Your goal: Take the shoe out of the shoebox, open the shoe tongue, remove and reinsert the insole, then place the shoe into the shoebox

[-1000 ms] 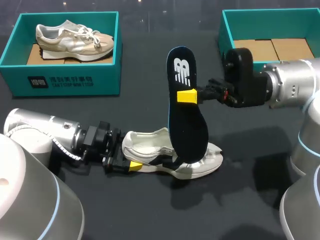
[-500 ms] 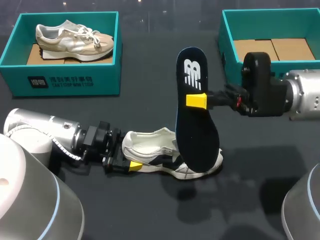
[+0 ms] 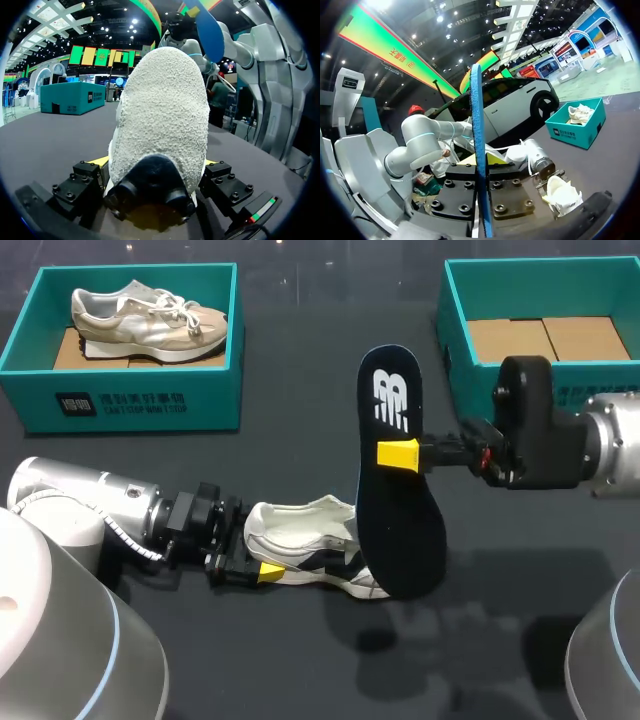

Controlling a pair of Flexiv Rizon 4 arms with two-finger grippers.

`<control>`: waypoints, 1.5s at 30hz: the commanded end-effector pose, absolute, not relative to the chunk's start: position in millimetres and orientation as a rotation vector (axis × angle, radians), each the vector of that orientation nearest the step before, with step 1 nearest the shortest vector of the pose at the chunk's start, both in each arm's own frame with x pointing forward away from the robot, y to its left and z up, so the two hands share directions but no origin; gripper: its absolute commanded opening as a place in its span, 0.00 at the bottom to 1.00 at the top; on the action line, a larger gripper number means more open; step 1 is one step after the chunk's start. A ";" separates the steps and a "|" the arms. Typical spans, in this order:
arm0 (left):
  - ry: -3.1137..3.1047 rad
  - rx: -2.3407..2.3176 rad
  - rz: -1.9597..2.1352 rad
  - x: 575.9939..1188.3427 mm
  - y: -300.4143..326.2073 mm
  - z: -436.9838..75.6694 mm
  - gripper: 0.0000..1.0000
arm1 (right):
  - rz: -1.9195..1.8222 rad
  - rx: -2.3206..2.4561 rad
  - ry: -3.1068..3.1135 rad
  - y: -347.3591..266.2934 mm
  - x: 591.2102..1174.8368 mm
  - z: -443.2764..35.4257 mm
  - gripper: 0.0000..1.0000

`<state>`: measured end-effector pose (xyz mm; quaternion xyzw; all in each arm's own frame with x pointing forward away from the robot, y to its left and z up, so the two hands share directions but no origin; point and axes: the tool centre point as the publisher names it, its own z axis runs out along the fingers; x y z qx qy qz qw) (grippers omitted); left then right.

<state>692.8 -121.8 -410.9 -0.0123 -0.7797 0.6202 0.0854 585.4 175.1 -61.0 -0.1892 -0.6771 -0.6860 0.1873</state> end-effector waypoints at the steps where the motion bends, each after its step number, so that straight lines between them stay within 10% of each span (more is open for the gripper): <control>1: -2.326 -0.035 1.848 693.5 -122.3 -412.8 0.00 | -1.919 -0.534 -1.924 171.3 578.3 -60.2 0.00; 14: -2.326 -0.035 1.848 693.5 -122.3 -412.8 0.00 | -1.923 -0.493 -1.921 166.4 572.8 -65.9 0.00; 17: -2.341 -0.046 1.842 692.0 -119.5 -411.1 0.45 | -1.923 -0.493 -1.921 166.4 572.8 -65.9 0.00; 19: -2.338 -0.035 1.832 691.1 -116.8 -411.1 1.00 | -1.923 -0.493 -1.921 166.4 572.8 -65.9 0.00; 45: -2.753 -0.176 1.379 696.7 -49.7 -386.8 1.00 | -1.923 -0.493 -1.921 166.4 572.8 -65.9 0.00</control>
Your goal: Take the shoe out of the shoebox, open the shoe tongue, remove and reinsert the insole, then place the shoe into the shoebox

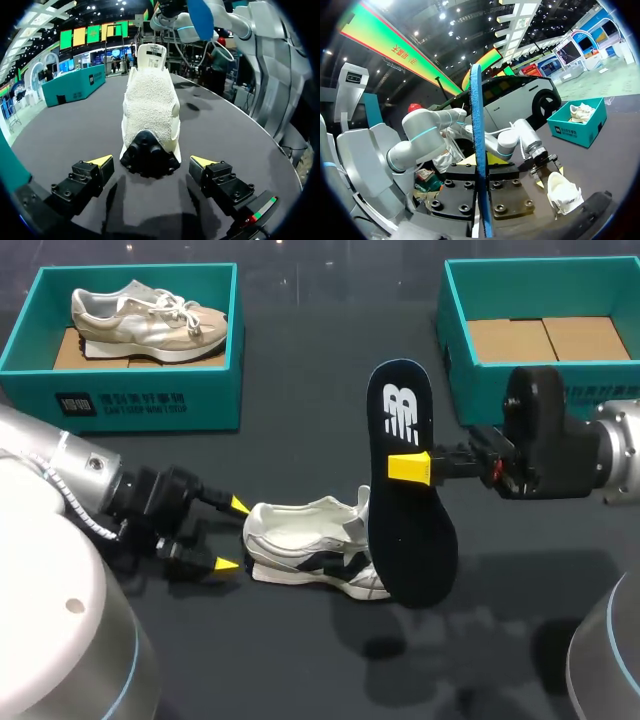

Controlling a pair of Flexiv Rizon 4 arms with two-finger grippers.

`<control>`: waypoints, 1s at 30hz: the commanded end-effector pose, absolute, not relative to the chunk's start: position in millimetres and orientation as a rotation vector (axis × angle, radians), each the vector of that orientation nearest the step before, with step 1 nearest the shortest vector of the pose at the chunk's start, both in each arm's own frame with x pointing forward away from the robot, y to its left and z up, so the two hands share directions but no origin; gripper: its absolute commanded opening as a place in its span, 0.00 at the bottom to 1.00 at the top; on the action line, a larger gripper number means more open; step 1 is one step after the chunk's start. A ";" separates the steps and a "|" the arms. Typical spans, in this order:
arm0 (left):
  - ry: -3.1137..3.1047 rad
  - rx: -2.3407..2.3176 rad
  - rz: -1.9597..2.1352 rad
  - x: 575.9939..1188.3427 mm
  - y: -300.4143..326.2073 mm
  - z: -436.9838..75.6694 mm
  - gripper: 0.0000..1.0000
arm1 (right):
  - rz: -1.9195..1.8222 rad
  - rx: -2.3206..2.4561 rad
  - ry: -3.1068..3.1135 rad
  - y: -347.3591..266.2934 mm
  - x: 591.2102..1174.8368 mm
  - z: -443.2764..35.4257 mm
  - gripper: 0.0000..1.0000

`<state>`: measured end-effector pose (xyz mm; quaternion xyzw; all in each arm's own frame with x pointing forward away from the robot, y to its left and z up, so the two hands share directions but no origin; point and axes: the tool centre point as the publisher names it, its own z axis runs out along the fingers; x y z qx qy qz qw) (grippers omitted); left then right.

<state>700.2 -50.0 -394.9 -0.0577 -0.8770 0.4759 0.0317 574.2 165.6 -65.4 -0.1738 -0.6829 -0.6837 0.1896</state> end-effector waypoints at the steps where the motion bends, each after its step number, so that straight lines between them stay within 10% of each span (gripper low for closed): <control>1: -2.753 -0.176 1.379 696.7 -49.7 -386.8 1.00 | -1.923 -0.493 -1.921 166.4 572.8 -65.9 0.00; 30: -3.075 -0.143 0.481 711.5 -67.7 -354.3 1.00 | -1.923 -0.493 -1.921 166.4 572.8 -65.9 0.00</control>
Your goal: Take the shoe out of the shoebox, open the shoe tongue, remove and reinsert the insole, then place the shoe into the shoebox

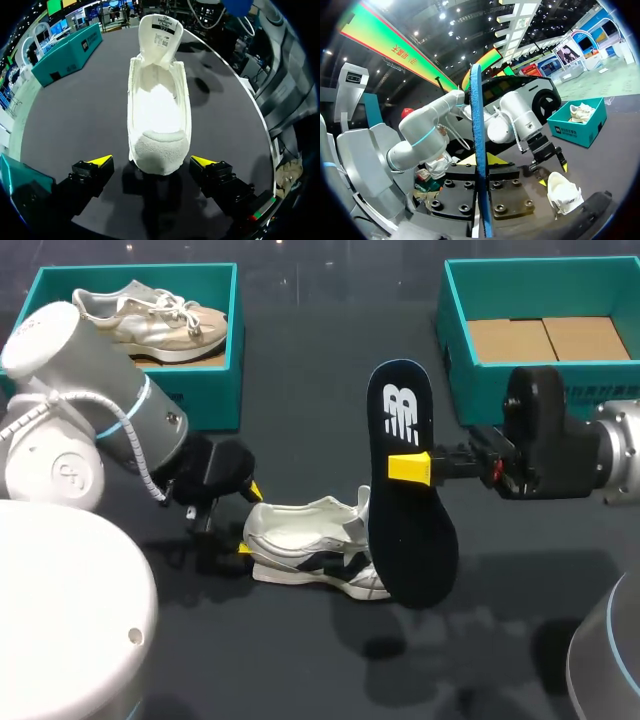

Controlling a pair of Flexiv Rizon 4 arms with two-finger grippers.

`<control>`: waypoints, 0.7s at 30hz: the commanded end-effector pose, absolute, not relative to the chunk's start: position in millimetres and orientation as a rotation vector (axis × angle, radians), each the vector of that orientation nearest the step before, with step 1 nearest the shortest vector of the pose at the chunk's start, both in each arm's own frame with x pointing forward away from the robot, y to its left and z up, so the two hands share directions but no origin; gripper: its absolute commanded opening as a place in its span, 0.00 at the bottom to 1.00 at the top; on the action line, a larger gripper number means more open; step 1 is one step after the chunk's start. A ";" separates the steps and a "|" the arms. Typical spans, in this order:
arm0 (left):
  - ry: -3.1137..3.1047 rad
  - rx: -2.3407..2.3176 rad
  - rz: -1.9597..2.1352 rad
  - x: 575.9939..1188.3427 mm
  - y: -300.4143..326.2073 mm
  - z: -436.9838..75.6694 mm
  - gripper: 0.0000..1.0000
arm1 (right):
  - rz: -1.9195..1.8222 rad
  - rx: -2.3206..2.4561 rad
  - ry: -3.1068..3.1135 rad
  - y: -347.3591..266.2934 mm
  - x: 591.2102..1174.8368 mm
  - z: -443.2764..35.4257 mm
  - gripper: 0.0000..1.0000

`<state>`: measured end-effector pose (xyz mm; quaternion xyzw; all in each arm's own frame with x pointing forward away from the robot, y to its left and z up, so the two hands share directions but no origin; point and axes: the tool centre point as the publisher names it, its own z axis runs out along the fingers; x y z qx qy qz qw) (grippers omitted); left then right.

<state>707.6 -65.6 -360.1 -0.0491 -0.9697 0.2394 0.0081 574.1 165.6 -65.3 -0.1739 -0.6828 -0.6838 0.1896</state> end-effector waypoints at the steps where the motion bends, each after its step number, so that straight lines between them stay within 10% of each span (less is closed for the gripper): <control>1: -3.100 -0.177 0.463 710.5 -67.3 -353.7 1.00 | -1.923 -0.493 -1.921 166.4 572.8 -65.9 0.00; 21: -3.167 -0.228 0.167 699.8 -79.6 -347.6 1.00 | -1.923 -0.493 -1.921 166.4 572.8 -65.9 0.00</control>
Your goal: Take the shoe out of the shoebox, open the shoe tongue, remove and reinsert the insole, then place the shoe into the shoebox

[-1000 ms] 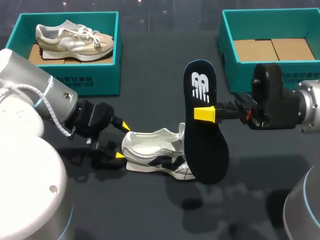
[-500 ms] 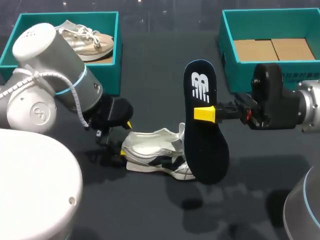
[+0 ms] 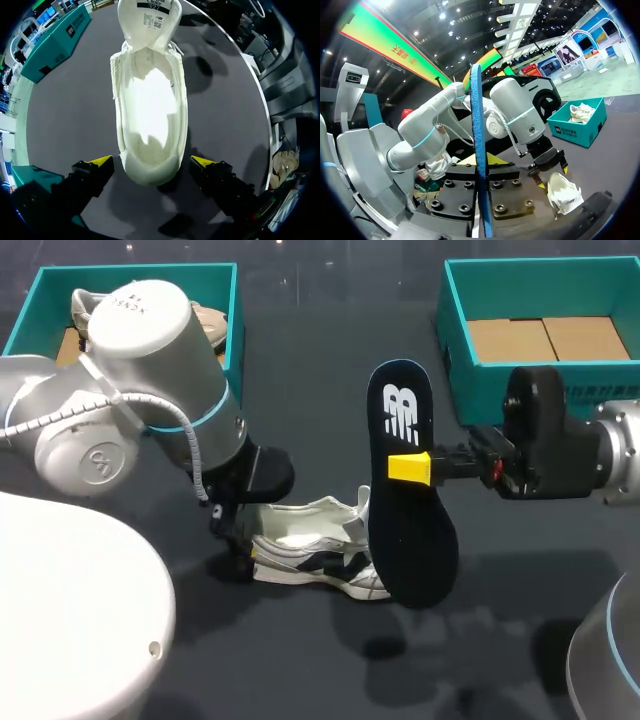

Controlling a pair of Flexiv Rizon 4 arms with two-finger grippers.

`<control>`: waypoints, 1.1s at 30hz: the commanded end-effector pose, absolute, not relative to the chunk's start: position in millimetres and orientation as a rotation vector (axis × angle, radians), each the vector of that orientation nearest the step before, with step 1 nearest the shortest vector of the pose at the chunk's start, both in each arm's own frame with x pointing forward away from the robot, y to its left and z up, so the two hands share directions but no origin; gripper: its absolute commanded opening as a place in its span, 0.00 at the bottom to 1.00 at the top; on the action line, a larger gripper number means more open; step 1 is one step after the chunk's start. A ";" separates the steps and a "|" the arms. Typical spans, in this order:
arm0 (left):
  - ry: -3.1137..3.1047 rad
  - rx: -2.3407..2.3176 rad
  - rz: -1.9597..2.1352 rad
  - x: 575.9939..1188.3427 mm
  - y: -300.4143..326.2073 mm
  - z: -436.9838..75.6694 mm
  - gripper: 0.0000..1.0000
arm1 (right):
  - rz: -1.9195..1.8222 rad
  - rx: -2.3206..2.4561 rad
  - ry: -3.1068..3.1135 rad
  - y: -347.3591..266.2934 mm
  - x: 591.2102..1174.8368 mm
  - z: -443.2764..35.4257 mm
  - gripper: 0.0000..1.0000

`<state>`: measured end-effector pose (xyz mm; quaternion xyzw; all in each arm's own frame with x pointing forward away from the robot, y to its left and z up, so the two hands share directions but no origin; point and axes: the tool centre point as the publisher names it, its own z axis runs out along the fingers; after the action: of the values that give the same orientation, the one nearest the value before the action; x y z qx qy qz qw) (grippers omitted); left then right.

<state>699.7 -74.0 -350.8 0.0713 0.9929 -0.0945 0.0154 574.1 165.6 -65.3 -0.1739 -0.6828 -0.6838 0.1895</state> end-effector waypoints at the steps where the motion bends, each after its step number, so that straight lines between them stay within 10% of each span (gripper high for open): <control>1: 3.094 0.225 -0.162 700.2 -79.9 -345.2 1.00 | -1.923 -0.493 -1.921 166.4 572.8 -65.9 0.00; 33: 3.083 0.199 -0.154 735.6 -168.6 -352.8 1.00 | -1.923 -0.493 -1.921 166.4 572.8 -65.9 0.00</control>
<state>730.4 -156.6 -337.2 0.0643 0.9960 -0.0554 0.0272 574.1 165.6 -65.3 -0.1739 -0.6828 -0.6838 0.1896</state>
